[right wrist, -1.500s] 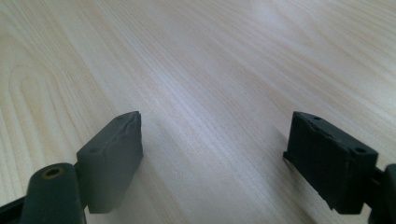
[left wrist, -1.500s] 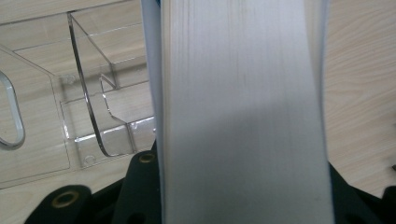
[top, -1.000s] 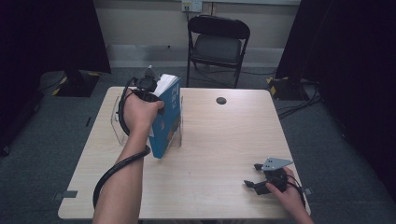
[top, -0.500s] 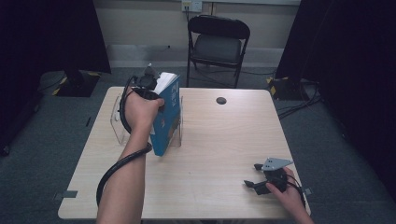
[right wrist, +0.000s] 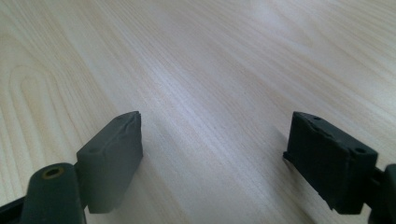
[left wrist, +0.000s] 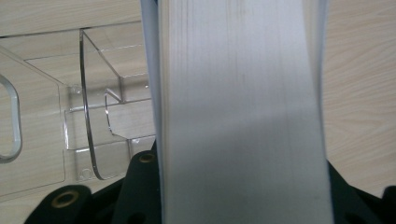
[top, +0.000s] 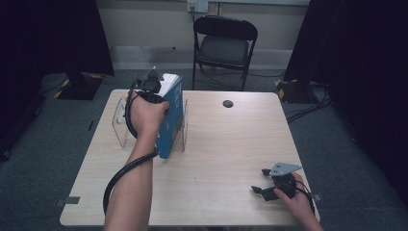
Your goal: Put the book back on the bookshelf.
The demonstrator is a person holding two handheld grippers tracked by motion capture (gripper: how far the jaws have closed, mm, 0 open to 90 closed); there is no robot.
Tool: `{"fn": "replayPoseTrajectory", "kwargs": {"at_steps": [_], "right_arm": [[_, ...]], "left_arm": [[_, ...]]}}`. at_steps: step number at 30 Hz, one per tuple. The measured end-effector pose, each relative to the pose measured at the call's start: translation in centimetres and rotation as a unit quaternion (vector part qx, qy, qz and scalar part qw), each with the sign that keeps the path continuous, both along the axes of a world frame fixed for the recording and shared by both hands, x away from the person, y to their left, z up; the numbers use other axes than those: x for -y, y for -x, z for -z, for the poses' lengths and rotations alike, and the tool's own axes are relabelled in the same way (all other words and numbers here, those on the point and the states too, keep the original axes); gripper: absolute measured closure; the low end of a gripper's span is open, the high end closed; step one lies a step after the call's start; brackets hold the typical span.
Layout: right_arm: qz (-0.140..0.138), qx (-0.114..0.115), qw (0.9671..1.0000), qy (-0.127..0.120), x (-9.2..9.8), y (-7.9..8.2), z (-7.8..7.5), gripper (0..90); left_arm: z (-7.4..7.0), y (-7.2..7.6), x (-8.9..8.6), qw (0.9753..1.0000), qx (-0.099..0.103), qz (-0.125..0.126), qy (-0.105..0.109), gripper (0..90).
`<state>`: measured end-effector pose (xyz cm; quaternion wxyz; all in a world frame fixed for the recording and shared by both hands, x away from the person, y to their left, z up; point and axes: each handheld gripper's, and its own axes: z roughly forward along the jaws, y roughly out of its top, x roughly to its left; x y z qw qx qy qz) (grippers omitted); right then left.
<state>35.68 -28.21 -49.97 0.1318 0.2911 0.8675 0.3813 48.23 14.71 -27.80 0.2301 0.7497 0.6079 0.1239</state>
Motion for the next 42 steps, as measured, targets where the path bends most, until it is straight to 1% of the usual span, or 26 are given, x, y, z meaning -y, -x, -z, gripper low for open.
{"fn": "replayPoseTrajectory", "kwargs": {"at_steps": [1,4,5,7,12,14,15,17,20,22,24,27,29,31,32,33,35,36,37,38,40,42], "right_arm": [[0.000,0.000,1.0000,0.000,0.0,0.0,0.0,17.7],[0.000,0.000,1.0000,0.000,0.0,0.0,0.0,17.7],[0.000,0.000,1.0000,0.000,0.0,0.0,0.0,17.6],[0.000,0.000,1.0000,0.000,0.0,0.0,0.0,17.6],[0.001,0.000,1.0000,0.000,0.0,0.0,0.0,17.7],[0.001,0.000,1.0000,-0.001,0.0,0.0,0.0,17.6],[0.001,0.000,1.0000,0.000,0.0,0.0,0.0,17.7],[0.001,0.000,1.0000,0.000,0.0,0.0,0.0,17.7],[0.001,0.000,1.0000,0.000,0.0,0.0,0.0,17.7],[0.001,0.000,1.0000,0.000,0.0,0.0,0.0,17.6],[0.001,0.000,1.0000,0.000,0.0,0.0,0.0,17.6],[0.001,-0.001,1.0000,-0.001,0.0,0.0,0.0,17.7],[0.001,-0.001,1.0000,-0.001,0.0,0.0,0.0,17.6],[0.001,0.000,1.0000,0.000,0.0,0.0,0.0,17.6],[0.001,0.000,1.0000,0.000,0.0,0.0,0.0,17.6],[0.001,0.000,1.0000,0.000,0.0,0.0,0.0,17.6],[0.001,0.000,1.0000,0.000,0.0,0.0,0.0,17.6],[0.000,0.000,1.0000,0.000,0.0,0.0,0.0,17.7],[0.000,-0.001,1.0000,0.000,0.0,0.0,0.0,17.6],[0.000,0.000,1.0000,0.000,0.0,0.0,0.0,17.7],[0.000,0.000,1.0000,0.000,0.0,0.0,0.0,17.6],[0.000,0.000,1.0000,0.000,0.0,0.0,0.0,17.6]], "left_arm": [[0.1,0.0,0.1,1.0000,0.001,0.000,-0.003,62.0],[0.3,-0.1,0.2,1.0000,0.002,-0.005,-0.004,62.0],[0.4,-0.2,0.1,1.0000,0.003,-0.003,-0.002,62.0],[0.6,-0.2,0.2,0.9999,0.006,-0.011,-0.001,62.0],[1.2,-0.2,0.5,0.9998,0.010,-0.014,-0.003,61.9],[1.6,-0.2,0.6,0.9999,0.008,-0.011,-0.008,61.9],[1.6,-0.1,0.7,0.9998,0.011,-0.013,-0.011,61.8],[1.7,0.0,0.8,0.9998,0.012,-0.008,-0.015,61.8],[1.8,0.2,0.8,0.9998,0.009,-0.005,-0.015,61.6],[1.8,0.3,0.9,0.9998,0.003,-0.003,-0.020,61.4],[1.9,0.4,0.9,0.9998,0.003,-0.002,-0.019,61.4],[1.9,0.4,1.2,0.9997,0.002,0.001,-0.026,61.2],[1.8,0.3,1.4,0.9996,-0.002,0.000,-0.027,61.0],[1.7,0.1,1.3,0.9997,-0.010,-0.007,-0.022,60.4],[1.7,0.0,1.1,0.9996,-0.013,-0.006,-0.022,60.1],[1.6,0.0,1.2,0.9996,-0.012,-0.011,-0.024,60.0],[1.4,0.0,1.0,0.9997,-0.008,-0.012,-0.020,59.6],[1.3,-0.1,0.9,0.9997,-0.009,-0.011,-0.019,59.4],[1.2,-0.1,0.9,0.9997,-0.006,-0.014,-0.021,59.1],[1.1,-0.1,0.9,0.9996,-0.007,-0.011,-0.023,58.7],[1.0,-0.2,0.8,0.9997,-0.003,-0.007,-0.021,57.5],[0.9,-0.5,0.9,0.9996,-0.001,0.004,-0.027,56.3]]}}
